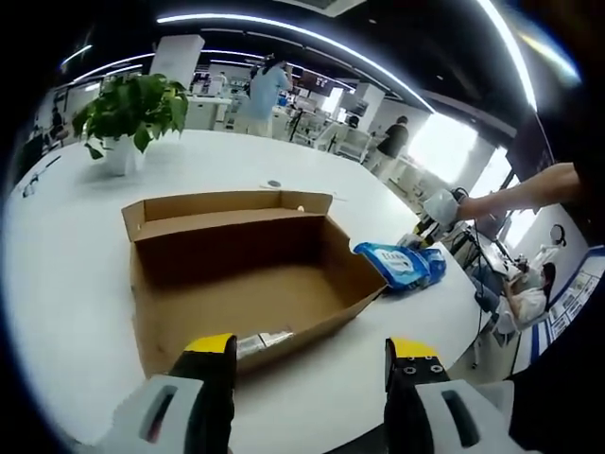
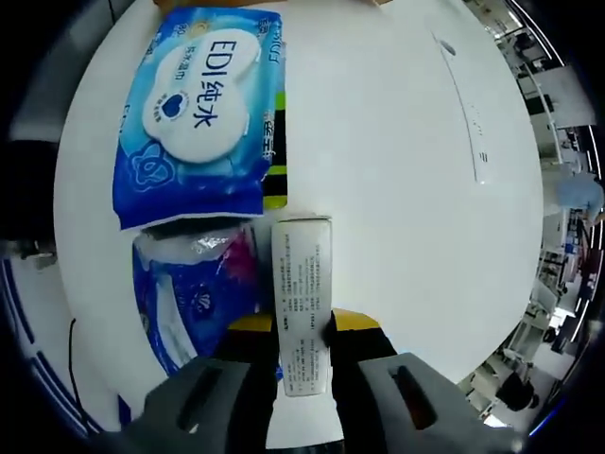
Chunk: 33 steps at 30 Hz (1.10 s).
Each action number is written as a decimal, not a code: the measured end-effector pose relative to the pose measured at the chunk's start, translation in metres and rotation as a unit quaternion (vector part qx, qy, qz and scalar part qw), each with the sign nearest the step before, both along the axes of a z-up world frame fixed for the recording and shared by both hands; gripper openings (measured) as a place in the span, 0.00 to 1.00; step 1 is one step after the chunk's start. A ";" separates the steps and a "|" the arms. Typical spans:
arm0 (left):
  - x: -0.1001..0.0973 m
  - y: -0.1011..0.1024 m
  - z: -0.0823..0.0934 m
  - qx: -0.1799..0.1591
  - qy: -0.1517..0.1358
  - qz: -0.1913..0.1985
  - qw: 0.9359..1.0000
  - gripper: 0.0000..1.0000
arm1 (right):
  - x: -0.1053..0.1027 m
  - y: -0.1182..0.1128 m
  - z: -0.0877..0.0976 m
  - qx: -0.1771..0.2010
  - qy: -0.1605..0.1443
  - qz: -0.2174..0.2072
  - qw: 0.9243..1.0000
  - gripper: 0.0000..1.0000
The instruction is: Operate the shoe box by opening the lid, removing the specified soft item, and placing it in the target area until the item is outside and the box remains undamaged.
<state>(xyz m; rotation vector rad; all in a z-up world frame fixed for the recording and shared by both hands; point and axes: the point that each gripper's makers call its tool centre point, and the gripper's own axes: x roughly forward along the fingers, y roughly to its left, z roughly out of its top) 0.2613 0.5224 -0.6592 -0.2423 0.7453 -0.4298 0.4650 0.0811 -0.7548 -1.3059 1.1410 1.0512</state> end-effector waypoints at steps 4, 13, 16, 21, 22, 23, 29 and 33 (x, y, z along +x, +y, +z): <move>0.001 0.000 0.000 0.000 0.001 0.000 1.000 0.65 | -0.001 -0.001 0.000 -0.001 0.002 -0.002 1.000 0.18; 0.004 -0.005 0.003 -0.001 -0.004 -0.004 1.000 0.65 | -0.001 0.000 0.005 0.003 -0.005 -0.013 1.000 0.19; 0.003 -0.005 0.003 -0.001 -0.004 -0.005 1.000 0.65 | 0.001 0.001 0.010 0.012 -0.012 -0.023 1.000 0.19; 0.000 -0.007 0.004 0.003 -0.004 -0.011 1.000 0.65 | 0.003 0.002 0.017 0.026 -0.021 -0.038 0.999 0.23; 0.000 -0.007 0.005 0.003 -0.006 -0.011 1.000 0.65 | 0.002 0.003 0.019 0.029 -0.023 -0.040 0.999 0.23; 0.000 -0.008 0.006 0.003 -0.006 -0.011 1.000 0.65 | 0.003 0.004 0.020 0.034 -0.026 -0.042 0.998 0.24; -0.004 -0.009 0.007 0.000 -0.010 -0.006 1.000 0.65 | 0.004 0.007 0.030 0.060 -0.039 -0.076 0.995 0.25; -0.006 -0.005 0.010 -0.008 -0.017 0.009 1.000 0.65 | 0.005 0.010 0.038 0.085 -0.047 -0.111 0.989 0.26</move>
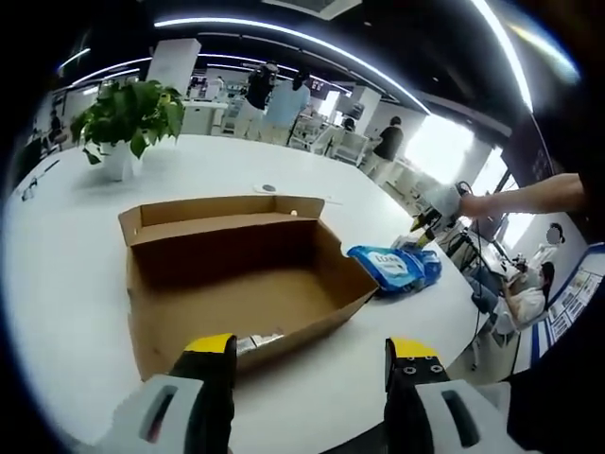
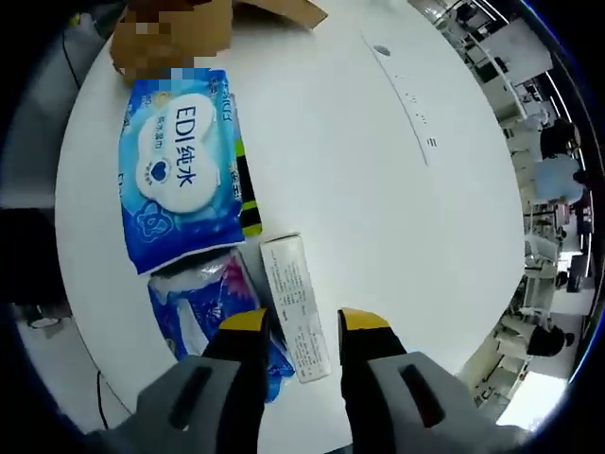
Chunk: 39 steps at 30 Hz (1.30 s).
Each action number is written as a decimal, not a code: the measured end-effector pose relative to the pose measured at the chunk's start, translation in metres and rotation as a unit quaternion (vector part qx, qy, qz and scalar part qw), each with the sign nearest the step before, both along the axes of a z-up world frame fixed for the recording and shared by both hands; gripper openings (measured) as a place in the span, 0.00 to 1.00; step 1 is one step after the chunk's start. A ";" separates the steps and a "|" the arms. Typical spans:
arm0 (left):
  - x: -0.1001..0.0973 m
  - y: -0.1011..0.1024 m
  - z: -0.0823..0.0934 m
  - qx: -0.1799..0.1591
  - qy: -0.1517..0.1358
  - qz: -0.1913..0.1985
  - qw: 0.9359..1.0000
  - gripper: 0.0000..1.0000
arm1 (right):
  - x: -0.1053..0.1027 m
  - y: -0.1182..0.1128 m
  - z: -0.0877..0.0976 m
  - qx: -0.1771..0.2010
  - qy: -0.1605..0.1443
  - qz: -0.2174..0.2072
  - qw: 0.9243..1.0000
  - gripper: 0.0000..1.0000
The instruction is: Operate the shoe box by opening the lid, removing the specified soft item, and placing it in the target area until the item is outside and the box remains undamaged.
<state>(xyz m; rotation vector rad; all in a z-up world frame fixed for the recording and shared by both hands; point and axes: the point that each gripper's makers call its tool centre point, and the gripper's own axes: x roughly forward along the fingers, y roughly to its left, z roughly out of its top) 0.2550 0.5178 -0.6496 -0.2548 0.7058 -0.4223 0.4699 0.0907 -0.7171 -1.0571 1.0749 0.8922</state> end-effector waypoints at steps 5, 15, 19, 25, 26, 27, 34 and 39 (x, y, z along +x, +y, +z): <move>-0.002 0.007 0.003 -0.009 -0.010 0.025 1.000 0.65 | 0.002 -0.002 0.010 0.028 -0.011 -0.051 0.998 0.26; -0.007 0.014 0.002 -0.030 -0.021 0.069 0.997 0.64 | 0.006 -0.002 0.029 0.084 -0.015 -0.127 0.988 0.28; -0.006 0.014 0.003 -0.035 -0.025 0.077 0.996 0.64 | 0.013 -0.004 0.033 0.109 -0.019 -0.153 0.982 0.28; -0.003 0.012 0.005 -0.041 -0.032 0.085 0.995 0.64 | 0.020 -0.003 0.037 0.162 -0.017 -0.206 0.965 0.29; -0.002 0.012 0.005 -0.041 -0.033 0.085 0.995 0.64 | 0.021 -0.004 0.038 0.172 -0.017 -0.218 0.961 0.30; -0.002 0.011 0.005 -0.043 -0.034 0.085 0.995 0.64 | 0.022 -0.003 0.039 0.179 -0.018 -0.225 0.958 0.30; 0.001 0.011 0.005 -0.046 -0.041 0.088 0.994 0.64 | 0.001 0.013 0.050 0.213 -0.020 -0.256 0.943 0.30; 0.001 0.014 0.006 -0.050 -0.044 0.093 0.993 0.64 | -0.001 0.031 0.057 0.261 -0.014 -0.285 0.922 0.30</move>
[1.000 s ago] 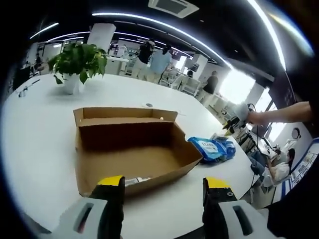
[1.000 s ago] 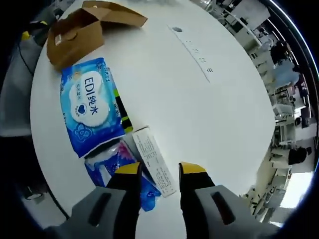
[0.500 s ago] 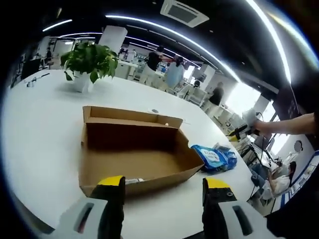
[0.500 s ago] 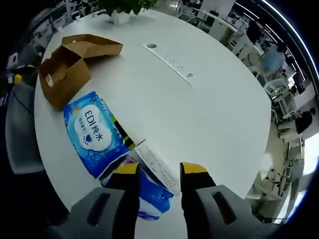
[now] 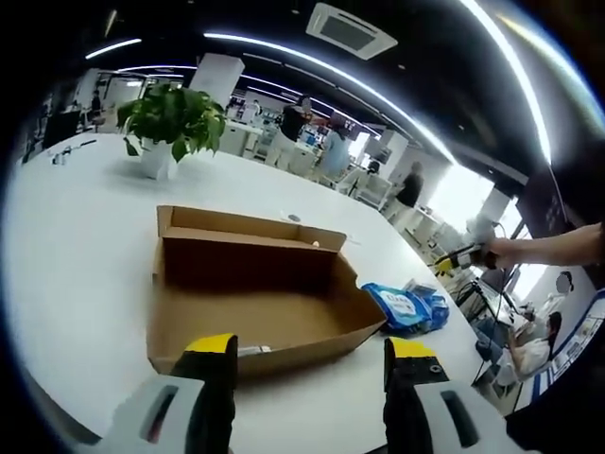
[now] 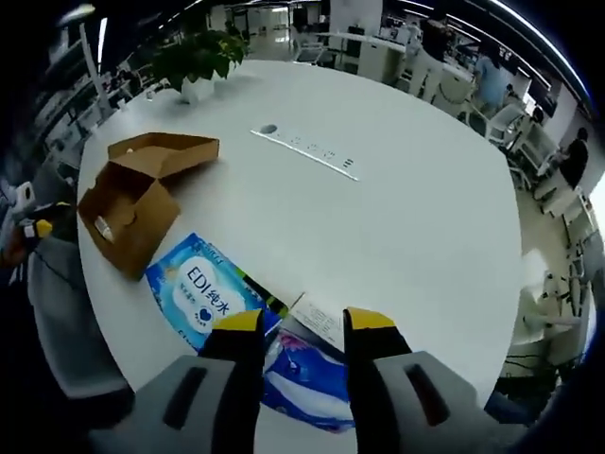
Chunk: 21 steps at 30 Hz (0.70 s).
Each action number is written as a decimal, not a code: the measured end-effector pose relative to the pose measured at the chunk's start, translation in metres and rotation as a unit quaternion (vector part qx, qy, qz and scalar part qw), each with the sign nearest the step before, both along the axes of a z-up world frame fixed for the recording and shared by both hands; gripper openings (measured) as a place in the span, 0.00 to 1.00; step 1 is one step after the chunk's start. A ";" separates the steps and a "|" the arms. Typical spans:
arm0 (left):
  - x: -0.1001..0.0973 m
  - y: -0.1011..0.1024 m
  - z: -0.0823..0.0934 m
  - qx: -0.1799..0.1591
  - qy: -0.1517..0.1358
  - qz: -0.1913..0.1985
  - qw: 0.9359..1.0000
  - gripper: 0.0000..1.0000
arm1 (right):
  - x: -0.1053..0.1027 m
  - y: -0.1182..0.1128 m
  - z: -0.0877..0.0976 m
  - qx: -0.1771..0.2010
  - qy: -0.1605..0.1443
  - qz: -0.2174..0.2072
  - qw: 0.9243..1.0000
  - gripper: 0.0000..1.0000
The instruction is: Operate the shoe box by opening the lid, removing the specified soft item, and placing it in the target area until the item is outside and the box remains undamaged.
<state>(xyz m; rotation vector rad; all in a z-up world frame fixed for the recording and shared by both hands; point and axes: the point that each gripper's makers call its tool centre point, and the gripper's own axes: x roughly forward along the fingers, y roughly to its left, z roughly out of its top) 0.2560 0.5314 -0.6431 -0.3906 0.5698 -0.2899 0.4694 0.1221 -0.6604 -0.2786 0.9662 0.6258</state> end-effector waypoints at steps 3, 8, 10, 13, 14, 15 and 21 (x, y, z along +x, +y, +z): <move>0.000 0.001 0.000 -0.002 -0.001 0.004 1.000 0.64 | -0.005 0.015 0.006 0.027 -0.003 -0.013 1.000 0.31; 0.000 0.003 0.000 0.000 -0.001 0.005 1.000 0.64 | -0.006 0.042 0.010 0.068 -0.004 -0.013 0.998 0.32; 0.001 0.003 0.000 0.001 -0.002 0.005 1.000 0.64 | -0.005 0.050 0.012 0.083 -0.006 -0.013 0.996 0.32; 0.001 0.005 0.000 0.006 -0.001 0.004 1.000 0.64 | -0.001 0.061 0.013 0.109 -0.008 -0.014 0.994 0.32; 0.001 0.005 0.000 0.007 -0.002 0.004 1.000 0.64 | -0.001 0.063 0.013 0.113 -0.009 -0.015 0.993 0.32; 0.001 0.006 0.000 0.009 -0.002 0.004 1.000 0.64 | -0.004 0.068 0.013 0.118 -0.011 -0.012 0.993 0.33; 0.005 0.018 0.002 0.039 -0.002 -0.011 0.999 0.64 | -0.038 0.104 0.029 0.149 -0.027 0.007 0.988 0.34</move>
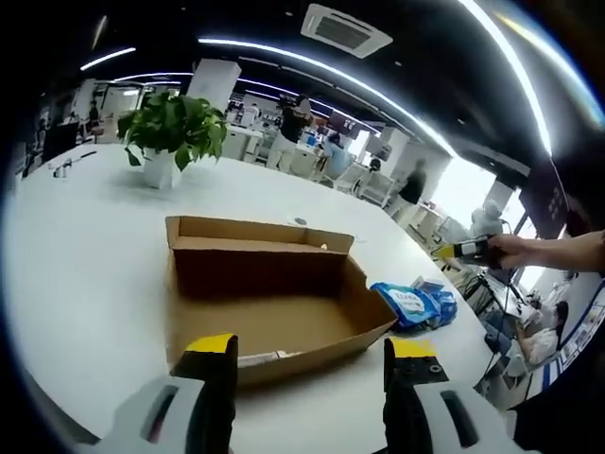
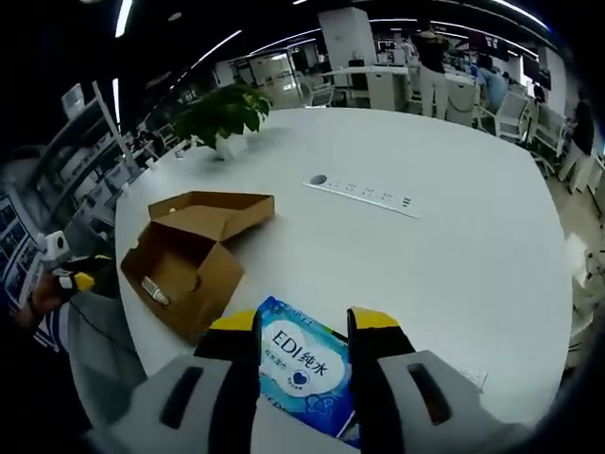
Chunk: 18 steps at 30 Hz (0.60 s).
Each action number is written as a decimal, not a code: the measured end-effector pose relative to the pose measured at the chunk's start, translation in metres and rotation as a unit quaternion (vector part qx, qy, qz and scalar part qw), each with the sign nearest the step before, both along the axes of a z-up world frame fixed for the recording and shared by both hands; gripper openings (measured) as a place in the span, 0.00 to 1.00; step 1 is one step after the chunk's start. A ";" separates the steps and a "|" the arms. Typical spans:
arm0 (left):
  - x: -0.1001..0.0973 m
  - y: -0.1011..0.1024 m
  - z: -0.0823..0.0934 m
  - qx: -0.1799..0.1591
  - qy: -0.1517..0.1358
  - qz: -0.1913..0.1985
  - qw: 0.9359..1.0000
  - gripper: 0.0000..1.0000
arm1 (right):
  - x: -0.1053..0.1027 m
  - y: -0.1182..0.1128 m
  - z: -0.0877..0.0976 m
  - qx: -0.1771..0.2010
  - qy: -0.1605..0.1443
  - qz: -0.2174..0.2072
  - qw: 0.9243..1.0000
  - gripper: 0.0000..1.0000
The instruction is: Operate the shoe box by opening the lid, removing the specified soft item, and placing it in the target area until the item is outside and the box remains undamaged.
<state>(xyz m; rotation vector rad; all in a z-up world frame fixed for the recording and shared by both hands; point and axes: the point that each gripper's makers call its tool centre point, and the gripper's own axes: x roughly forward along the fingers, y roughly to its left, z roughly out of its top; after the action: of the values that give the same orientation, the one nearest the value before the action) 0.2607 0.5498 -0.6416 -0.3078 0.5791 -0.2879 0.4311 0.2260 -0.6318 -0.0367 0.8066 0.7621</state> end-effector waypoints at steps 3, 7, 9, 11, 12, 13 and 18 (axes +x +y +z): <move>0.005 0.006 -0.002 0.038 0.008 -0.032 0.999 0.64 | -0.015 0.012 0.005 0.013 -0.007 0.012 1.000 0.34; 0.020 0.017 0.001 0.101 0.012 -0.082 0.991 0.64 | -0.033 0.017 0.009 0.026 -0.014 0.018 0.999 0.34; 0.029 0.019 0.003 0.111 0.012 -0.103 0.988 0.63 | -0.042 0.017 0.012 0.037 -0.019 0.014 0.999 0.34; 0.038 0.022 0.003 0.124 0.013 -0.121 0.985 0.63 | -0.049 0.015 0.014 0.044 -0.022 0.008 0.999 0.34; 0.041 0.023 0.001 0.131 0.016 -0.132 0.982 0.63 | -0.051 0.013 0.015 0.047 -0.025 0.004 0.999 0.34; 0.045 0.022 -0.002 0.142 0.021 -0.148 0.979 0.63 | -0.055 0.010 0.015 0.051 -0.027 0.000 0.998 0.34; 0.054 0.012 -0.017 0.183 0.042 -0.216 0.958 0.63 | -0.070 -0.002 0.017 0.068 -0.031 -0.023 0.997 0.34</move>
<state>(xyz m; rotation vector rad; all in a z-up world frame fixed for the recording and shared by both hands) 0.3146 0.5621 -0.6585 0.1708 0.7682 -0.5818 0.3614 0.2239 -0.6152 0.0799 0.6925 0.7681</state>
